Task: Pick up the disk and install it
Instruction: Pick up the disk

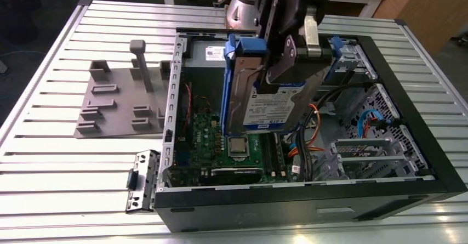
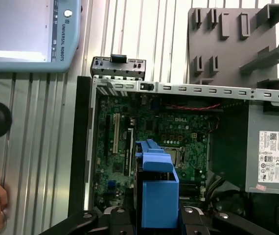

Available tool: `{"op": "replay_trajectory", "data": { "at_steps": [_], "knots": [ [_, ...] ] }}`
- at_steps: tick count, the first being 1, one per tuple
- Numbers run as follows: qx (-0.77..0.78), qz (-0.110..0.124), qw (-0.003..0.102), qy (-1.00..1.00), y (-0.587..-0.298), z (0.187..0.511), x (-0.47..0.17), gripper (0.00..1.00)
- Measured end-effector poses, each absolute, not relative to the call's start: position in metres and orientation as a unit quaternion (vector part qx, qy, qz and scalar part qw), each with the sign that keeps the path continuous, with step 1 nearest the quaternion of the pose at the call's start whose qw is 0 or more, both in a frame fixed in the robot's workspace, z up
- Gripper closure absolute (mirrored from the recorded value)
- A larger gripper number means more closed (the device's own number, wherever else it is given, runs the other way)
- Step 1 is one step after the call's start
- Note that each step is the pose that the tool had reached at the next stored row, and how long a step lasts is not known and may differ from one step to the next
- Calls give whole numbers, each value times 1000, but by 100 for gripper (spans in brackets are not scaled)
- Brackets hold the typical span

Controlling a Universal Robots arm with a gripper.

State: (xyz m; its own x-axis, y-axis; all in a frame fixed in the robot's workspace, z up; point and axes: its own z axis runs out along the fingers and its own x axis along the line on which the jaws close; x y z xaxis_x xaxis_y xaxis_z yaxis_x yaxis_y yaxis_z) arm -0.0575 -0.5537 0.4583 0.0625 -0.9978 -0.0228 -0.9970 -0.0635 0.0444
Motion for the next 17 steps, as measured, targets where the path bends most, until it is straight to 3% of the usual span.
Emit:
{"op": "replay_trajectory", "data": {
  "at_steps": [17],
  "knots": [
    [716,-23,8,-697,-556,455,-23,64]
  ]
}}
